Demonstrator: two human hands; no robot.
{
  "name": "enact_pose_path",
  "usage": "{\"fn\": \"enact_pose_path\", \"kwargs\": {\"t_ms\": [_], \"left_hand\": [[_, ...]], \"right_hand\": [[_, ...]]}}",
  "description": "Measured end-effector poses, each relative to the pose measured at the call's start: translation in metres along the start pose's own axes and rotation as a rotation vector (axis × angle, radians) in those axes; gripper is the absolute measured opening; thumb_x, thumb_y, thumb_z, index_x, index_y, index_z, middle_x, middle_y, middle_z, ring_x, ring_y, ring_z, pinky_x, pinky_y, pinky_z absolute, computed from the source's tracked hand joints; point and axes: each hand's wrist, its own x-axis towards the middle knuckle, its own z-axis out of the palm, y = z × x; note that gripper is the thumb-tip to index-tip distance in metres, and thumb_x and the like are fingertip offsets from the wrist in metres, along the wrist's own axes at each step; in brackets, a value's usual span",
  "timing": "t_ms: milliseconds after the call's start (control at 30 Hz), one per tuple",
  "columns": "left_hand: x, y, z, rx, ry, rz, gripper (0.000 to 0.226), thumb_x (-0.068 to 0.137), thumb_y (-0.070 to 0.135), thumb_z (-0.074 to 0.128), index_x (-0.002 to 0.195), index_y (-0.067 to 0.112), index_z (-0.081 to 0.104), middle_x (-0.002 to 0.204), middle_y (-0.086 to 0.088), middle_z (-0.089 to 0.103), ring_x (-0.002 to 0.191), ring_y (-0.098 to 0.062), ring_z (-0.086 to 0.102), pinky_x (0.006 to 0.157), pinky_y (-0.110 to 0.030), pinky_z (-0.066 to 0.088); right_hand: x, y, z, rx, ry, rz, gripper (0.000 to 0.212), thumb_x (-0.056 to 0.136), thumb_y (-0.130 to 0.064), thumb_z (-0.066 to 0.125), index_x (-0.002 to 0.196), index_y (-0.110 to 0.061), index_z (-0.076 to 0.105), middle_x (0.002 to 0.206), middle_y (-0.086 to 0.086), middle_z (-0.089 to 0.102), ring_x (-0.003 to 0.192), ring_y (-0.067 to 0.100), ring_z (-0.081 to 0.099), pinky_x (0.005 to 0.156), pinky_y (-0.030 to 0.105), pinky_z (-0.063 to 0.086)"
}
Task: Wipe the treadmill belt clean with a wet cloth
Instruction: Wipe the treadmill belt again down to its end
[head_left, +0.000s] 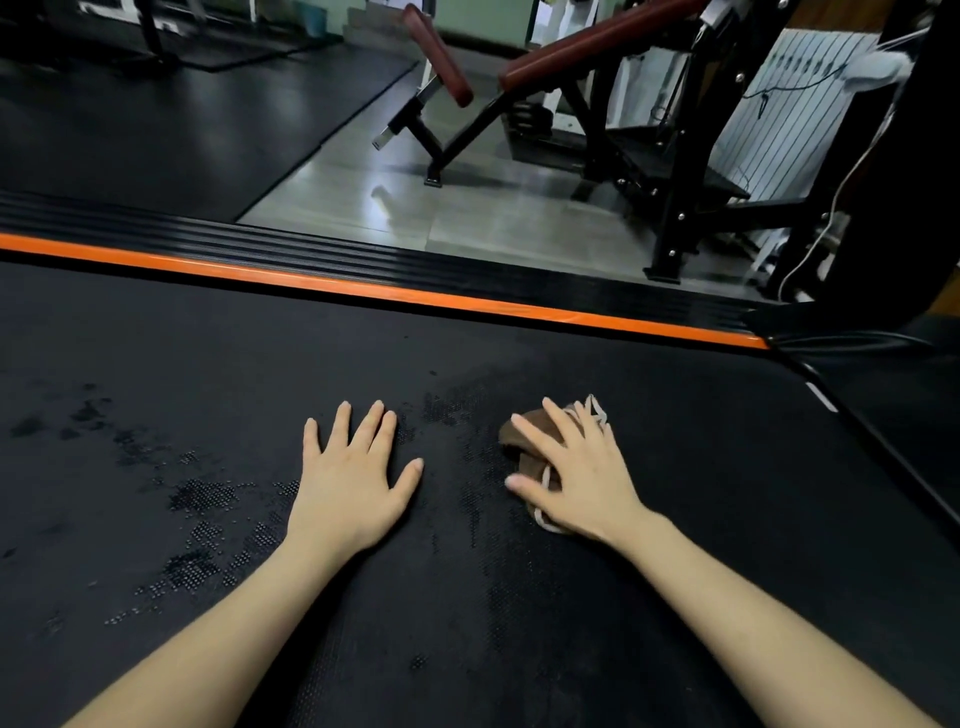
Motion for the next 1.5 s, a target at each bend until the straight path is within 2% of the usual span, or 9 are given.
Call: {"fn": "enact_pose_path", "kwargs": {"t_ms": [233, 400, 567, 667, 833, 1000, 1100, 1367, 1500], "left_hand": [[0.001, -0.002, 0.001, 0.029, -0.013, 0.007, 0.096, 0.071, 0.065, -0.017, 0.152, 0.021, 0.010, 0.160, 0.005, 0.004, 0.147, -0.025, -0.004, 0.117, -0.050, -0.003], [0.001, 0.001, 0.004, 0.022, 0.001, 0.000, 0.094, 0.072, 0.064, -0.016, 0.152, 0.021, 0.009, 0.160, 0.005, 0.002, 0.147, -0.026, -0.005, 0.116, -0.051, -0.004], [0.003, 0.000, 0.004, 0.016, 0.002, 0.020, 0.093, 0.074, 0.063, -0.014, 0.152, 0.020, 0.011, 0.160, 0.004, 0.003, 0.147, -0.026, -0.005, 0.116, -0.052, -0.005], [0.002, -0.001, 0.003, 0.004, 0.015, 0.032, 0.091, 0.076, 0.064, -0.012, 0.152, 0.020, 0.013, 0.160, 0.004, 0.006, 0.147, -0.027, -0.003, 0.116, -0.052, -0.003], [0.000, 0.001, 0.004, 0.000, 0.021, 0.033, 0.081, 0.087, 0.061, 0.003, 0.149, 0.014, 0.027, 0.157, -0.001, 0.019, 0.146, -0.031, 0.010, 0.116, -0.056, 0.005], [0.001, -0.001, 0.007, 0.043, 0.032, 0.045, 0.071, 0.092, 0.056, 0.021, 0.139, 0.010, 0.046, 0.148, -0.006, 0.041, 0.138, -0.036, 0.032, 0.109, -0.062, 0.024], [0.001, -0.004, 0.010, 0.050, 0.048, 0.054, 0.071, 0.093, 0.057, 0.018, 0.141, 0.012, 0.043, 0.150, -0.003, 0.037, 0.140, -0.034, 0.029, 0.112, -0.058, 0.021], [0.001, -0.005, 0.015, 0.068, 0.094, 0.059, 0.068, 0.093, 0.055, 0.024, 0.138, 0.010, 0.048, 0.146, -0.005, 0.043, 0.136, -0.036, 0.036, 0.106, -0.055, 0.015], [0.001, -0.004, 0.014, 0.086, 0.086, 0.058, 0.068, 0.092, 0.055, 0.026, 0.137, 0.009, 0.049, 0.145, -0.006, 0.045, 0.135, -0.037, 0.037, 0.105, -0.056, 0.017]], "right_hand": [[0.032, 0.018, 0.016, 0.092, 0.221, -0.089, 0.044, 0.089, -0.056, 0.037, 0.128, -0.043, 0.053, 0.141, 0.004, 0.048, 0.129, 0.035, 0.042, 0.102, 0.054, 0.037], [0.115, 0.014, 0.013, 0.006, 0.160, 0.410, 0.039, 0.093, -0.044, 0.046, 0.133, -0.045, 0.045, 0.146, 0.000, 0.038, 0.131, 0.032, 0.035, 0.109, 0.052, 0.024], [0.133, -0.073, 0.033, 0.076, 0.207, -0.094, 0.036, 0.094, -0.039, 0.048, 0.129, -0.039, 0.054, 0.143, 0.004, 0.045, 0.127, 0.035, 0.040, 0.106, 0.047, 0.029], [0.135, -0.042, 0.025, 0.050, 0.225, -0.212, 0.037, 0.091, -0.033, 0.055, 0.127, -0.039, 0.056, 0.143, 0.004, 0.044, 0.128, 0.034, 0.040, 0.105, 0.046, 0.034], [0.159, 0.026, 0.013, 0.105, 0.243, 0.544, 0.030, 0.095, -0.037, 0.046, 0.122, -0.039, 0.058, 0.142, 0.006, 0.037, 0.122, 0.037, 0.040, 0.100, 0.051, 0.038], [0.206, -0.087, 0.035, 0.101, 0.242, 0.137, 0.032, 0.095, -0.034, 0.046, 0.124, -0.034, 0.058, 0.135, 0.006, 0.045, 0.115, 0.036, 0.047, 0.097, 0.045, 0.040], [0.206, -0.076, 0.029, 0.081, 0.194, 0.043, 0.034, 0.095, -0.034, 0.047, 0.128, -0.039, 0.054, 0.146, 0.001, 0.038, 0.127, 0.032, 0.039, 0.100, 0.043, 0.037], [0.190, 0.039, 0.013, 0.048, 0.216, 0.471, 0.034, 0.093, -0.024, 0.051, 0.122, -0.038, 0.059, 0.151, -0.003, 0.030, 0.129, 0.033, 0.032, 0.100, 0.044, 0.040], [0.211, -0.062, 0.030, 0.055, 0.212, 0.206, 0.029, 0.093, -0.027, 0.050, 0.118, -0.033, 0.062, 0.143, 0.002, 0.040, 0.118, 0.039, 0.043, 0.095, 0.043, 0.042]]}}
